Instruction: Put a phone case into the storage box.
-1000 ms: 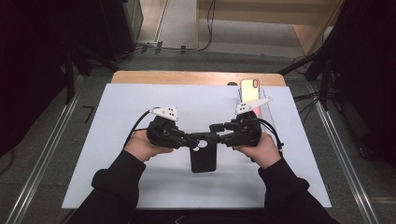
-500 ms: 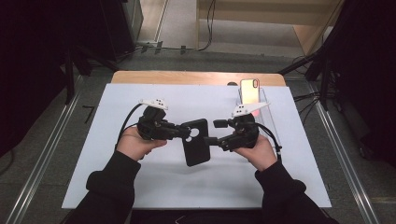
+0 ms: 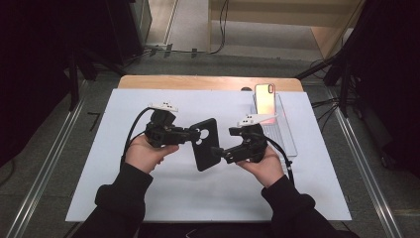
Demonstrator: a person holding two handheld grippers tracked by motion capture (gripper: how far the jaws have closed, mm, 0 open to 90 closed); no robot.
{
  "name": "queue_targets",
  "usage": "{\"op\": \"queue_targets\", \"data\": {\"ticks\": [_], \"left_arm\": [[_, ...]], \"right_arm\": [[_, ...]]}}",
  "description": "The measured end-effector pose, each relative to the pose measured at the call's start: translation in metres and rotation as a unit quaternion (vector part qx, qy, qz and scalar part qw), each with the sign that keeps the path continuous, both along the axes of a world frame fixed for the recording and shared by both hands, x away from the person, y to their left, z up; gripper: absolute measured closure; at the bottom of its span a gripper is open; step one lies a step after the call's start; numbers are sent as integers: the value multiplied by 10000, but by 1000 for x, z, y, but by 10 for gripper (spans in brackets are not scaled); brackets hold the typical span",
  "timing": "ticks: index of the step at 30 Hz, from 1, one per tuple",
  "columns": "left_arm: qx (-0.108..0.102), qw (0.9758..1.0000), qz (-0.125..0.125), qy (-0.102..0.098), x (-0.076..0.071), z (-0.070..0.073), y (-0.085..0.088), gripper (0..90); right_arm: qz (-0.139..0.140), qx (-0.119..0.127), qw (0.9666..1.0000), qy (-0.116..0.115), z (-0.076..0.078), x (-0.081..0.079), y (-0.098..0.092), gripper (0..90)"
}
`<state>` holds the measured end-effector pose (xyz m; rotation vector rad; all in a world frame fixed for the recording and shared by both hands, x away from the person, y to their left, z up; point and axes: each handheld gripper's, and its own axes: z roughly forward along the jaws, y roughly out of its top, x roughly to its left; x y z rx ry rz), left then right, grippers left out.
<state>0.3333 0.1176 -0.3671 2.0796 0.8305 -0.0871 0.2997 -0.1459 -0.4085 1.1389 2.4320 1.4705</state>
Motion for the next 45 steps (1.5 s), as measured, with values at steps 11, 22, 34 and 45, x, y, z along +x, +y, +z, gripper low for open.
{"op": "queue_targets", "data": {"ticks": [11,22,34,45], "left_arm": [[121,9993,346,13,-5,2,-8,764],[131,9992,373,85,-11,0,-20,764],[54,9995,302,102,-15,-1,-27,759],[-153,9993,203,265,-14,9,-17,489]], "right_arm": [[-449,-127,9985,-273,-6,-7,19,0],[-676,-228,9971,-260,-15,-12,36,51],[-801,-196,9964,-216,-19,-7,40,125],[-907,-157,9956,-166,-19,0,29,136]]}}
